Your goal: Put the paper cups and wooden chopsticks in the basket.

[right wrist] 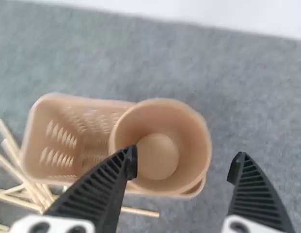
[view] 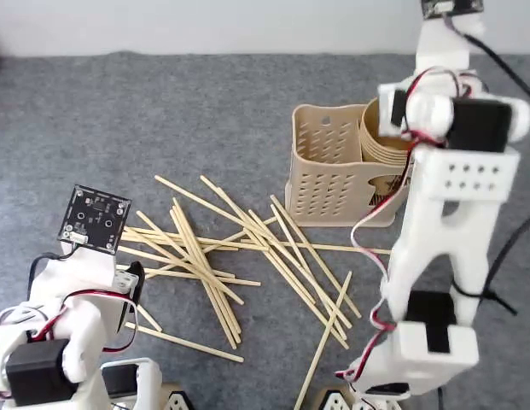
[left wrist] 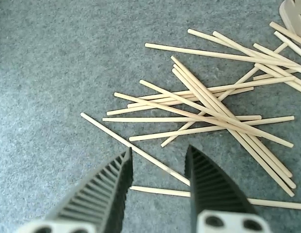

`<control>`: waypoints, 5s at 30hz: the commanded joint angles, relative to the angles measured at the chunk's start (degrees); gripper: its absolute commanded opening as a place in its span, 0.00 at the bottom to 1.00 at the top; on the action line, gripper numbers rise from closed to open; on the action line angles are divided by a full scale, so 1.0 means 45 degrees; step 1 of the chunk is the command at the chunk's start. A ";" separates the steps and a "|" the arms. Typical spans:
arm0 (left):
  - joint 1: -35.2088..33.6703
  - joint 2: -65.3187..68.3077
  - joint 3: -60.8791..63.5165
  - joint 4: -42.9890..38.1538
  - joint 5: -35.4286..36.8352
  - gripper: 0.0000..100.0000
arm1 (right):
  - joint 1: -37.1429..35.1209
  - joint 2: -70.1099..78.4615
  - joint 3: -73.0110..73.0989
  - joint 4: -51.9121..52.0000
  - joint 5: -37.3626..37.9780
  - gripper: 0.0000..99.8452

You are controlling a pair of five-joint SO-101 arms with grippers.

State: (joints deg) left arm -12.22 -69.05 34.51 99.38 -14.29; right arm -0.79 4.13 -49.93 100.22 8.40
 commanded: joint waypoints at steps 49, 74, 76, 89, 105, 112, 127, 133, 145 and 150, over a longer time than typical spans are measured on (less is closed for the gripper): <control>-0.5646 -0.0059 0.5011 -0.4864 -0.1407 0.17 | -0.6926 -0.1358 1.6703 -0.9485 0.1563 0.19; -0.5626 -0.0059 0.5070 -0.4806 -0.1387 0.17 | -0.6945 0.1436 1.5707 -0.9895 0.1661 0.01; -0.5626 -0.0059 0.5070 -0.4806 -0.1387 0.17 | -0.6886 0.1026 1.5355 -0.9016 0.1661 0.01; -0.5587 -0.0059 0.5050 -0.4825 -0.1348 0.17 | -0.6828 -0.3839 1.3187 -0.4894 0.1661 0.01; -0.5587 -0.0059 0.5050 -0.4825 -0.1348 0.17 | -0.6808 -0.8059 1.2855 -0.4698 0.1582 0.01; -0.5587 -0.0059 0.5050 -0.4825 -0.1348 0.17 | -0.5617 -0.8567 1.1487 -0.5187 0.1563 0.01; -0.5568 -0.0059 0.5050 -0.4825 -0.1348 0.17 | -0.4386 -0.8508 1.0745 -0.9485 0.1543 0.01; -0.5568 -0.0059 0.5070 -0.4825 -0.1348 0.17 | -0.3839 -0.7473 1.0745 -0.8840 0.1465 0.01; -0.5568 -0.0059 0.5070 -0.4786 -0.1348 0.17 | -0.4757 -0.4210 1.0764 -0.4249 0.0469 0.01; -0.5568 -0.0059 0.5109 -0.4767 -0.1348 0.17 | -0.5734 -0.1592 1.0725 -0.4112 0.0430 0.05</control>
State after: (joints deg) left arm -37.36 -68.62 57.80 78.73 -20.00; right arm -24.79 -7.56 1.05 81.41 11.12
